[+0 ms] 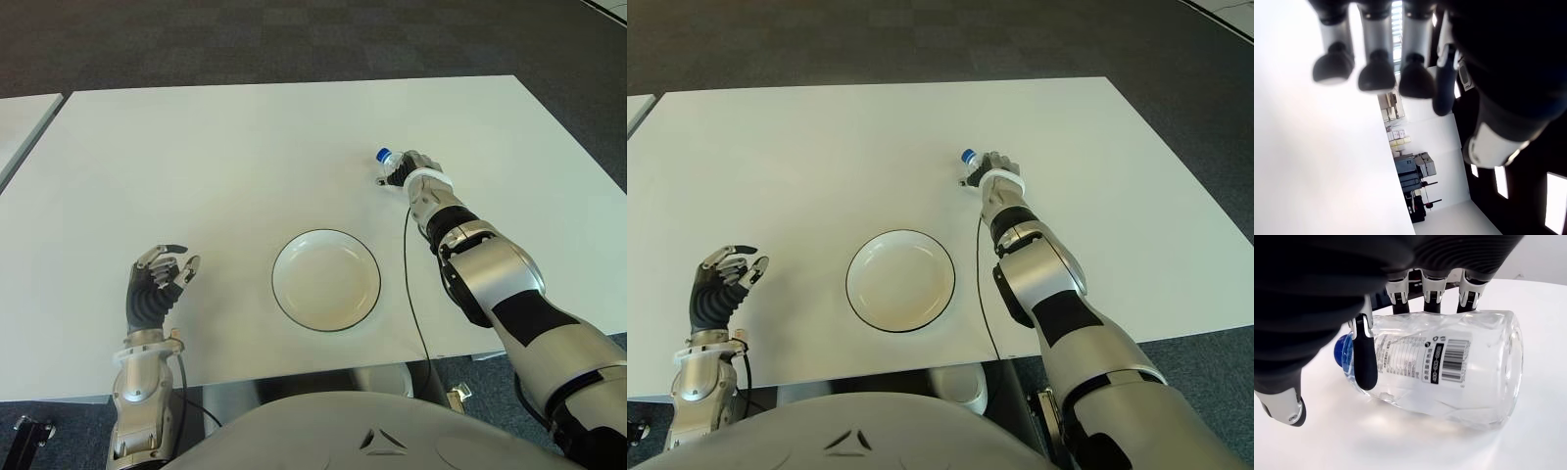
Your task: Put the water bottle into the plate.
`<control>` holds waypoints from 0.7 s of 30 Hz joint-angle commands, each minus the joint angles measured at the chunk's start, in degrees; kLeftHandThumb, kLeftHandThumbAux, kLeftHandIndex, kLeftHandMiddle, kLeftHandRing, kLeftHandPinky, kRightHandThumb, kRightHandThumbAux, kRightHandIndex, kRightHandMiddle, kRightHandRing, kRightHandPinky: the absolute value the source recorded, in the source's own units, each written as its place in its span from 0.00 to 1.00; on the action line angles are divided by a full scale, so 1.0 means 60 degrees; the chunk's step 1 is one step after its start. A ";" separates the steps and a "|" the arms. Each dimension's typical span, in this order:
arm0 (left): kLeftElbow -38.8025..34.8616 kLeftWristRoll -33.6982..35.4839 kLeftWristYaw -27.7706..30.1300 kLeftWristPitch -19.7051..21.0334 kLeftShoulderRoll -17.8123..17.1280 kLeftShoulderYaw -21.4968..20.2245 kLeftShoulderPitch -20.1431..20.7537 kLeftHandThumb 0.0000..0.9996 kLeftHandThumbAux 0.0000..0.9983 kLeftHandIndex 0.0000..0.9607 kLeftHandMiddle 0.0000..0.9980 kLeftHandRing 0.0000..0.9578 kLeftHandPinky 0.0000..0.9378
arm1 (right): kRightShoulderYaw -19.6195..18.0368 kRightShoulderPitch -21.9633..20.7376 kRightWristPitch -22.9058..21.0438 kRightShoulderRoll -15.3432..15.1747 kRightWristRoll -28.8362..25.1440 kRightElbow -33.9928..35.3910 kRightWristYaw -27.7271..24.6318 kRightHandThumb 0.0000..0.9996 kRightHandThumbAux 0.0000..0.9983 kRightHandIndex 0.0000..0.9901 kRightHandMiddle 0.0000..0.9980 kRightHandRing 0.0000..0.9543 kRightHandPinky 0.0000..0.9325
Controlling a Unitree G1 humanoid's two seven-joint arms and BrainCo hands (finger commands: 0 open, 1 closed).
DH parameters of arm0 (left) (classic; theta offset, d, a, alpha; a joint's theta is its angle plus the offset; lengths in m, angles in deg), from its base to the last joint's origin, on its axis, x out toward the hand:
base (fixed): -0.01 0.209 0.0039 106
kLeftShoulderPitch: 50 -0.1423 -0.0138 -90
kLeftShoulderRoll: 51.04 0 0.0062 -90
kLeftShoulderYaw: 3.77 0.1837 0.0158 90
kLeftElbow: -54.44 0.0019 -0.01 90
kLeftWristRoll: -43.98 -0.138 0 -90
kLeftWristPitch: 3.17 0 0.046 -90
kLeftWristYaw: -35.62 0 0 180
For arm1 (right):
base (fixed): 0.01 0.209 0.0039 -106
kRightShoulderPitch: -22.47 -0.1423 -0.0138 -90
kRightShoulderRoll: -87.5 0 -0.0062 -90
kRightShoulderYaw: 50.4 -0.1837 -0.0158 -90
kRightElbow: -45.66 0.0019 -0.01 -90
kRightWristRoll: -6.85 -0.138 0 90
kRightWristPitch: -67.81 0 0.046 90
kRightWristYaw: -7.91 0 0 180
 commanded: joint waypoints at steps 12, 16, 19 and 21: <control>-0.0082 -0.0011 -0.0145 0.0287 0.0213 -0.0061 -0.0036 0.70 0.72 0.46 0.85 0.88 0.90 | 0.0807 0.0435 0.0402 -0.0150 0.0723 -0.0208 0.0651 0.58 0.55 0.00 0.00 0.00 0.00; -0.0076 -0.0026 -0.0149 0.0264 0.0216 -0.0046 -0.0029 0.70 0.72 0.46 0.85 0.88 0.90 | 0.0872 0.0457 0.0457 -0.0181 0.0773 -0.0222 0.0805 0.60 0.55 0.00 0.00 0.00 0.00; -0.0067 -0.0030 -0.0134 0.0233 0.0202 -0.0043 -0.0019 0.70 0.72 0.46 0.85 0.88 0.90 | 0.0870 0.0476 0.0476 -0.0177 0.0739 -0.0227 0.0919 0.62 0.55 0.00 0.00 0.00 0.00; -0.0074 -0.0020 -0.0119 0.0239 0.0193 -0.0043 -0.0018 0.70 0.72 0.46 0.85 0.88 0.90 | 0.0850 0.0486 0.0483 -0.0168 0.0706 -0.0229 0.0982 0.63 0.54 0.00 0.00 0.00 0.00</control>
